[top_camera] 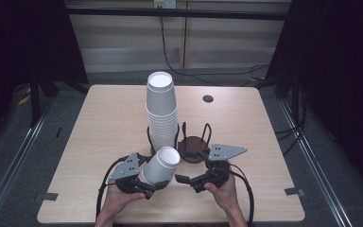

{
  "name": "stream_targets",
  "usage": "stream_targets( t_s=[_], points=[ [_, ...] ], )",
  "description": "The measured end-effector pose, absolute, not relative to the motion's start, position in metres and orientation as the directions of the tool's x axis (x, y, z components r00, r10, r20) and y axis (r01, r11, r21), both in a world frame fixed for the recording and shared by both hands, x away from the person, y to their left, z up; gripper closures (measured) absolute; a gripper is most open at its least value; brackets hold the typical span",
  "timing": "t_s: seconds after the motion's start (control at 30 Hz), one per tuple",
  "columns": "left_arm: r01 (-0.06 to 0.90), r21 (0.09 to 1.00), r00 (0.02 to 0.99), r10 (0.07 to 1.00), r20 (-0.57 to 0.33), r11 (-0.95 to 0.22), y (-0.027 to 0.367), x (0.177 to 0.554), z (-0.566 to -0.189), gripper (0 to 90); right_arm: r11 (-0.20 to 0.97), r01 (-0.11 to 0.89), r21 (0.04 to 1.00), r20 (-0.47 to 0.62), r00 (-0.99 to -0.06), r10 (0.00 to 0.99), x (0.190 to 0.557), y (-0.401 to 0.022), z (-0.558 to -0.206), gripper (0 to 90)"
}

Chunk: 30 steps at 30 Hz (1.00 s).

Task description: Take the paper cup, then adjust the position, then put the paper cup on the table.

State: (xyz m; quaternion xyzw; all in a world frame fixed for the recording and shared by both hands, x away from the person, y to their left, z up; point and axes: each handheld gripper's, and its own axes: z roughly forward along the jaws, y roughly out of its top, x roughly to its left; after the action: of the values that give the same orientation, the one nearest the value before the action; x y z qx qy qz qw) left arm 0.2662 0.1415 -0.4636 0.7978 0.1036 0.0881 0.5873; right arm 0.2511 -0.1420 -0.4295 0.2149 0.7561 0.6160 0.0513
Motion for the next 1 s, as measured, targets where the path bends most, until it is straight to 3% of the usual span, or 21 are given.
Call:
stream_targets(
  t_s=[0.5, 0.9, 1.0],
  points=[
    [0.066, 0.897, 0.97, 0.239, 0.045, -0.437, 0.137, 0.268, -0.456, 15.8, 0.293, 0.282, 0.914, 0.149, -0.902, 0.404, 0.248, -0.144, -0.439, 13.2],
    [0.019, 0.79, 0.975, 0.187, 0.121, -0.613, 0.129, 0.267, -0.452, 15.9, 0.461, 0.279, 0.843, 0.097, -0.92, 0.379, 0.249, -0.135, -0.44, 13.4],
    [0.028, 0.774, 0.976, 0.186, 0.116, -0.633, 0.129, 0.269, -0.452, 15.9, 0.492, 0.29, 0.821, 0.135, -0.936, 0.326, 0.252, -0.131, -0.441, 13.4]
  ],
)
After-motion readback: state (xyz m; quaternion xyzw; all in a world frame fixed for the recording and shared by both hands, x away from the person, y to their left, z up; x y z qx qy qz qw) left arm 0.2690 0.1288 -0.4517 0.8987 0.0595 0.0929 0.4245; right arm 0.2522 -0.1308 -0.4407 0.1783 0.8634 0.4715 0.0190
